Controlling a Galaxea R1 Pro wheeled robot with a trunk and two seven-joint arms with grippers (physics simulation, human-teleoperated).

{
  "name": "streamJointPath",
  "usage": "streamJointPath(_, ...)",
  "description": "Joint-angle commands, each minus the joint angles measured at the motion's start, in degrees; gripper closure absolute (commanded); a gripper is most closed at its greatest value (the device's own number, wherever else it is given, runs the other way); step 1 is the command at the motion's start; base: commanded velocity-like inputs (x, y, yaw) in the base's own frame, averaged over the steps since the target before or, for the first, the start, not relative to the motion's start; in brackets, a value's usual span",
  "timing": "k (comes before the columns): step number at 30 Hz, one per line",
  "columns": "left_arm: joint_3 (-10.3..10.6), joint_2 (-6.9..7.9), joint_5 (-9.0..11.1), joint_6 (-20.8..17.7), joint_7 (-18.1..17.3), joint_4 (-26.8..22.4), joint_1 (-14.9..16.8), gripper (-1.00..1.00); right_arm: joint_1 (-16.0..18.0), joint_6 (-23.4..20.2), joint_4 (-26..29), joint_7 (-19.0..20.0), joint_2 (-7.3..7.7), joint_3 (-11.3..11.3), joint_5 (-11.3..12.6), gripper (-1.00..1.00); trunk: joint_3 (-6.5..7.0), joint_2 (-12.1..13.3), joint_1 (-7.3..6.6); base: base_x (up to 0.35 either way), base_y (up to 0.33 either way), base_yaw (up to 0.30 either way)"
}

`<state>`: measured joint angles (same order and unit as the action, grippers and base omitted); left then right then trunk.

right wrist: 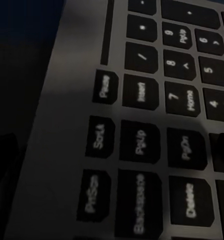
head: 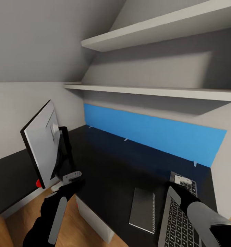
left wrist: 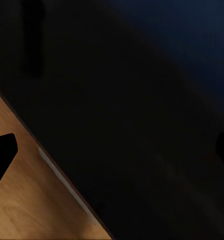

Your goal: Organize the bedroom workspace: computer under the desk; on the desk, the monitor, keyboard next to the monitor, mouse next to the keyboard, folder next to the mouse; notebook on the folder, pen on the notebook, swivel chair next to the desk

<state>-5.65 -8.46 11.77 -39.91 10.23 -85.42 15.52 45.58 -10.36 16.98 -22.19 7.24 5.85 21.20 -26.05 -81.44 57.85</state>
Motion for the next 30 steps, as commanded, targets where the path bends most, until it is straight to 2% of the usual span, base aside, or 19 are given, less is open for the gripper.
streamJointPath(1,-0.1,-0.03,0.6,-0.3,0.4,-0.1,0.0,-1.00,0.0,-0.5,-0.4,-0.4,0.06,0.0,0.8,-1.00,-0.08,0.0,0.00,0.000,0.000,-0.191)
streamJointPath(6,-0.1,-0.04,0.6,-0.3,0.4,-0.1,0.0,-1.00,0.0,-0.5,-0.5,-0.4,0.03,0.0,0.8,-1.00,-0.08,0.0,0.00,0.000,0.000,-0.130)
streamJointPath(18,-0.1,0.01,0.6,-0.3,0.4,-0.1,0.0,-1.00,0.0,0.1,-0.3,-0.2,-0.03,0.0,0.8,-1.00,-0.08,0.0,0.00,-0.051,0.052,-0.008)
streamJointPath(22,-0.1,0.02,0.6,-0.3,0.4,0.0,0.0,-1.00,0.0,2.2,0.0,0.0,-0.45,0.2,0.8,-1.00,-0.08,0.0,0.00,-0.137,0.131,0.000)
streamJointPath(24,0.0,0.02,0.6,-0.2,0.5,0.3,0.0,-1.00,-0.1,4.1,0.1,0.0,-1.22,0.2,0.7,-1.00,-0.08,0.0,0.00,-0.052,0.048,0.000)
streamJointPath(25,0.0,0.00,0.6,-0.2,0.5,0.7,0.0,-1.00,-0.1,5.6,0.3,-0.1,-1.89,0.5,0.4,-1.00,-0.08,0.0,0.00,-0.029,0.028,0.000)
streamJointPath(27,0.1,-0.05,0.6,-0.1,0.6,1.8,0.0,-1.00,-0.2,8.4,1.6,-0.2,-3.52,2.8,-2.7,-1.00,-0.08,0.0,0.00,-0.012,0.012,0.000)
streamJointPath(28,0.1,-0.07,0.5,-0.1,0.6,2.0,0.0,-1.00,-0.3,9.0,2.6,-0.3,-3.94,4.0,-4.3,-1.00,-0.08,0.0,0.00,-0.006,0.006,0.000)
streamJointPath(30,0.1,-0.09,0.5,-0.1,0.6,2.2,0.0,-1.00,-0.4,9.2,4.1,-0.4,-4.24,4.7,-5.5,-1.00,-0.08,0.0,0.00,-0.004,0.004,0.000)
